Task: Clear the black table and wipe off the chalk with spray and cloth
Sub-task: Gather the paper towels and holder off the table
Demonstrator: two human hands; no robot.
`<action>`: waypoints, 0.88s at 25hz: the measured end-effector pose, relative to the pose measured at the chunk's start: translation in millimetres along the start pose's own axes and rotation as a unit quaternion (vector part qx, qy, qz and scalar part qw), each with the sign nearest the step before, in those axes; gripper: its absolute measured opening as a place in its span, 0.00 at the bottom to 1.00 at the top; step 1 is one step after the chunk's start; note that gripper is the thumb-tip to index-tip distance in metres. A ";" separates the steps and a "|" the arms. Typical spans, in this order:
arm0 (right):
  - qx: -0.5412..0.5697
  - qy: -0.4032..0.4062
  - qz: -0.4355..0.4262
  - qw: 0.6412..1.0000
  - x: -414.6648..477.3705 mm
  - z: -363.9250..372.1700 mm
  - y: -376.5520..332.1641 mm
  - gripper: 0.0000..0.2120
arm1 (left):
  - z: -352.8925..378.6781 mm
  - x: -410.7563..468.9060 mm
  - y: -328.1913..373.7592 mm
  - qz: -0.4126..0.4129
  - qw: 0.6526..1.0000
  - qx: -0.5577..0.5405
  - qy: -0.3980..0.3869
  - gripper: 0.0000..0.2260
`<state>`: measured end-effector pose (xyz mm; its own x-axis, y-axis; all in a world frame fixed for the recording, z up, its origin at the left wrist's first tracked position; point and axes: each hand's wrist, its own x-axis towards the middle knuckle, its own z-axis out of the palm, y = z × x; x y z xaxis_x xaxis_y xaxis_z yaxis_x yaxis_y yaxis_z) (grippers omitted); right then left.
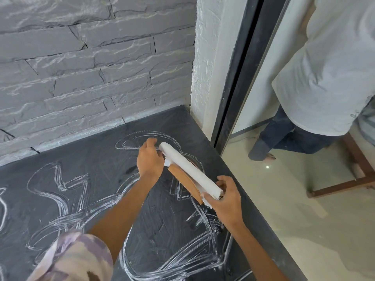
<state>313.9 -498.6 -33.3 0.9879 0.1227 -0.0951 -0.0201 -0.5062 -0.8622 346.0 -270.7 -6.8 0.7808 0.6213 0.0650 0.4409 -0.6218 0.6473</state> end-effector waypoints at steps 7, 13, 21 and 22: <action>-0.003 -0.083 -0.019 0.996 8.2 -18.7 -29.3 0.36 | 10.9 -86.7 -1.5 -0.163 0.957 -0.235 -0.036 0.12; -0.073 -0.256 0.046 0.963 42.6 -4.5 -59.5 0.25 | 13.8 -114.9 12.5 -0.147 0.937 -0.268 -0.166 0.19; 0.011 -0.184 0.018 0.983 18.8 3.0 -73.4 0.20 | -24.5 -126.3 22.1 -0.113 0.910 -0.357 -0.177 0.29; 0.013 -0.175 -0.010 0.984 9.5 4.4 -80.4 0.20 | -35.2 -129.7 21.4 -0.103 0.908 -0.371 -0.164 0.29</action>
<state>324.3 -453.0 33.0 0.8743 0.4215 -0.2407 -0.0100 -0.4802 -0.8771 238.6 -347.8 25.4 0.8588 0.4370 -0.2675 0.2690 0.0597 0.9613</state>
